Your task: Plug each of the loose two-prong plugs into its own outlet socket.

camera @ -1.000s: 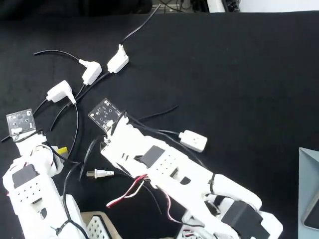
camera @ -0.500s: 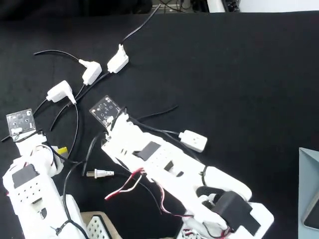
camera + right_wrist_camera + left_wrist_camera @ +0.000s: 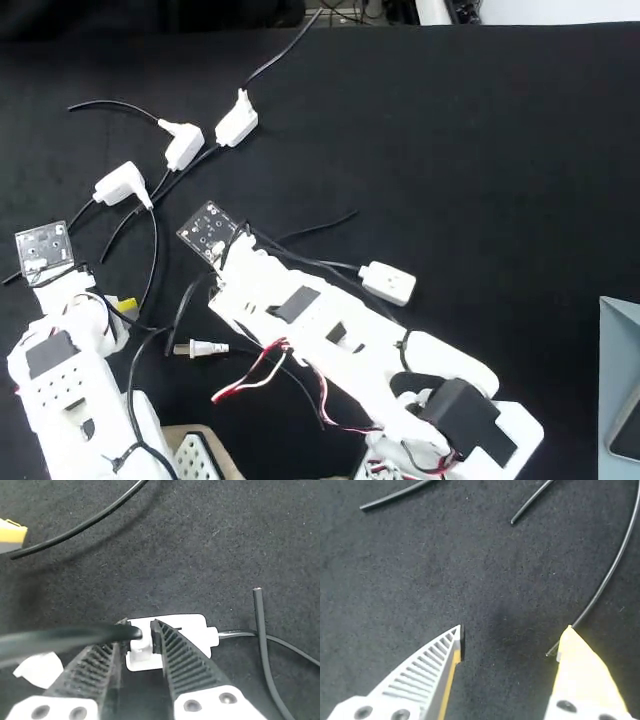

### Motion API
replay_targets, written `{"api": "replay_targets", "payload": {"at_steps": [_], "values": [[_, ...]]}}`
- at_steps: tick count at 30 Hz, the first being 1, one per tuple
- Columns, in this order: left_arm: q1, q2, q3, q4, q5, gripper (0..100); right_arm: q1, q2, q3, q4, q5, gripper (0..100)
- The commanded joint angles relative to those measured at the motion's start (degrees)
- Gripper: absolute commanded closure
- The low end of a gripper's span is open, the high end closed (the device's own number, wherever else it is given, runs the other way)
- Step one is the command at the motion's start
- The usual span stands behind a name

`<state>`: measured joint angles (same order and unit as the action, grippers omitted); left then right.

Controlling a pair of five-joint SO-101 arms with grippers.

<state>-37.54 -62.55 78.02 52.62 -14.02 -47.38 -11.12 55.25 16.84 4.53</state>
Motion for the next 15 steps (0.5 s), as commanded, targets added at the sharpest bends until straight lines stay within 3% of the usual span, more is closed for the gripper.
{"api": "replay_targets", "payload": {"at_steps": [1, 8, 15], "values": [[-0.4, -0.88, -0.31, -0.88, 0.44, 70, 0.62, -0.04, 0.31, -0.44, 0.97, 98.5], [-0.4, -0.88, -0.22, -0.88, 0.44, 69, 0.97, 5.76, -1.63, -0.35, 3.16, 98.6], [-0.4, -0.88, -0.66, -0.7, 0.62, 69, 0.97, 1.71, -1.71, -0.35, 3.08, 98.0]]}}
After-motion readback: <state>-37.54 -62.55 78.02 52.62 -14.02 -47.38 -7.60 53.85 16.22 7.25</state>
